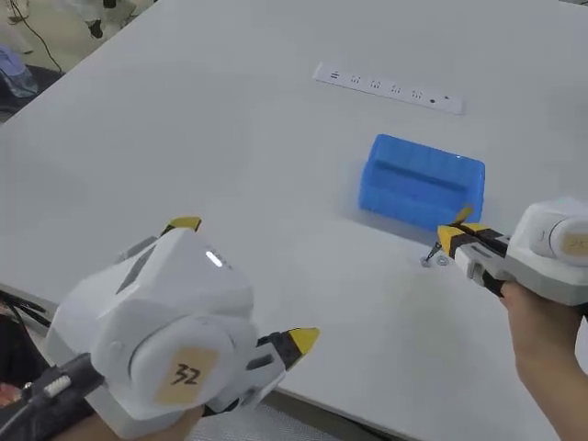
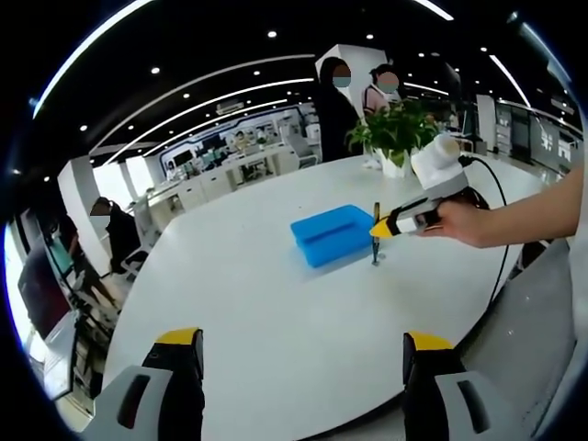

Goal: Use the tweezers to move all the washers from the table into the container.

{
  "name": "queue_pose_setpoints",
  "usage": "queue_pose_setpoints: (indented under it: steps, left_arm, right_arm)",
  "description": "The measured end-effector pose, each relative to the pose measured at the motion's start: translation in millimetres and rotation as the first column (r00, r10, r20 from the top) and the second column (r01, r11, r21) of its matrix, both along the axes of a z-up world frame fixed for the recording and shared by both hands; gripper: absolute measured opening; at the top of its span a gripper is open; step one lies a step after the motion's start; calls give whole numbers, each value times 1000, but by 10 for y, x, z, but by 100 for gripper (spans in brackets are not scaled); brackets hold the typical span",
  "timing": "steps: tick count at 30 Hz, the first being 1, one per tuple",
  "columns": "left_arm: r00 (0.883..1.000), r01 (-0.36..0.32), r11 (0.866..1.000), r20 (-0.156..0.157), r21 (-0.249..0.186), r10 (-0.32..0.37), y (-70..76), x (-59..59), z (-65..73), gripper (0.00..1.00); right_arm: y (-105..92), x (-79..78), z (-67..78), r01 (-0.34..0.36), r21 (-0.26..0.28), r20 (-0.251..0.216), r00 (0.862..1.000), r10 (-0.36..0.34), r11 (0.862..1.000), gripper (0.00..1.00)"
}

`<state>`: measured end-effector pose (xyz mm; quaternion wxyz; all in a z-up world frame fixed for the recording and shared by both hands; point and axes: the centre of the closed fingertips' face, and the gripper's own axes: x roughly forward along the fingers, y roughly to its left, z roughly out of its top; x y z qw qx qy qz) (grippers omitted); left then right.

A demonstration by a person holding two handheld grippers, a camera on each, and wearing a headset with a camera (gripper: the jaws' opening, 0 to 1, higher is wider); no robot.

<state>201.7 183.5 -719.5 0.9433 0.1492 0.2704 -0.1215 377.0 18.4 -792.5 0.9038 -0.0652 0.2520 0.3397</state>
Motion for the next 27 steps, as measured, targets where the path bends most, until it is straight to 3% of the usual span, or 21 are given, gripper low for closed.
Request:
queue_pose_setpoints:
  steps: [4,8,11,27]
  left_arm:
    - [1000,-4,1000,13,-18,4,-9,7,37,92]
    - [1000,-1,1000,14,-8,1,-22,-2,34,92]
    - [1000,-1,1000,14,-19,1,-47,-19,38,93]
    - [1000,-13,1000,5,-18,13,-6,-29,5,93]
  right_arm:
    - [18,-2,111,-6,9,19,1000,6,1000,3]
    - [10,4,217,-2,-12,36,999,3,1000,3]
    - [23,17,295,-6,14,41,999,6,1000,3]
    - [96,148,511,-48,14,80,996,47,999,3]
